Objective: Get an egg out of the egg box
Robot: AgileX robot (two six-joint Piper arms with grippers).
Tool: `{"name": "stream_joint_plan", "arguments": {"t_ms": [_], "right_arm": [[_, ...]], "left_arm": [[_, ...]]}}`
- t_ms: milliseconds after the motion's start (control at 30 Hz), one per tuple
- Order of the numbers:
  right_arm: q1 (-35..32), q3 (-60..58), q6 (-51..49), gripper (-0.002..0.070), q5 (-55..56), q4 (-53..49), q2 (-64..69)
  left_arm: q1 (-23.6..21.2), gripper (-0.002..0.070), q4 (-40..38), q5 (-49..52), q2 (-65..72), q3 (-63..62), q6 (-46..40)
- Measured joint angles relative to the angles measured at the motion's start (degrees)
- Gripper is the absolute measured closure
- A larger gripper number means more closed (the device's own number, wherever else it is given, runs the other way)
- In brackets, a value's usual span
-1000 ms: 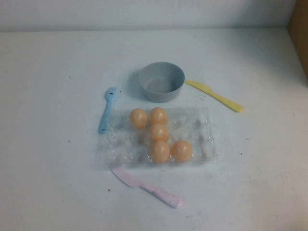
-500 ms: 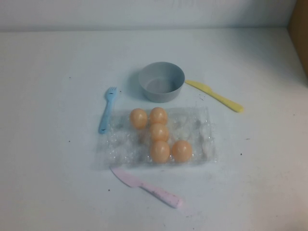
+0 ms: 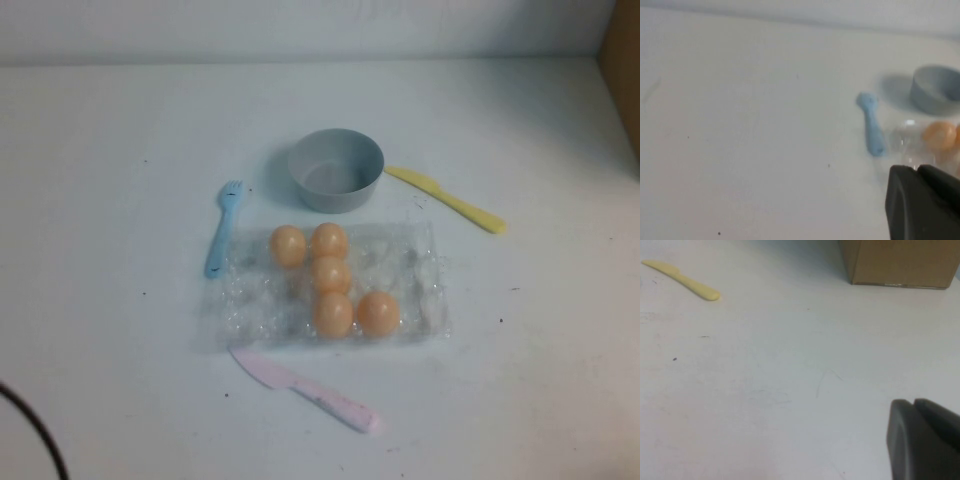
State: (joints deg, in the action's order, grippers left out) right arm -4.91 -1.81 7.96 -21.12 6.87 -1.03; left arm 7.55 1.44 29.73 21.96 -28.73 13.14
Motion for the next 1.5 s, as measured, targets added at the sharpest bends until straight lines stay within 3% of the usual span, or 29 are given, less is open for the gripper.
{"name": "stream_joint_plan", "arguments": {"t_ms": [167,367,967,1100,1333,1500], "right_arm": [[0.0,0.0,0.0,0.0693,0.0,0.0,0.0],[0.0,0.0,0.0,0.0693,0.0,0.0,0.0],[0.0,0.0,0.0,0.0693,0.0,0.0,0.0],[0.0,0.0,0.0,0.0693,0.0,0.0,0.0],[0.0,0.0,0.0,0.0693,0.0,0.0,0.0],[0.0,0.0,0.0,0.0693,0.0,0.0,0.0]], "left_arm": [[4.6,0.0680,-0.6,11.4,17.5,-12.3,-13.4],[6.9,0.0679,-1.4,20.0,35.4,-24.6,-25.7],[16.1,0.0677,-2.1,32.1,70.4,-56.8,-34.9],[17.9,0.0615,-2.1,34.4,75.0,-60.5,-41.6],[19.3,0.0398,-2.1,33.6,79.0,-61.0,-58.9],[19.5,0.0347,-2.5,30.0,80.5,-61.1,-64.1]]}}
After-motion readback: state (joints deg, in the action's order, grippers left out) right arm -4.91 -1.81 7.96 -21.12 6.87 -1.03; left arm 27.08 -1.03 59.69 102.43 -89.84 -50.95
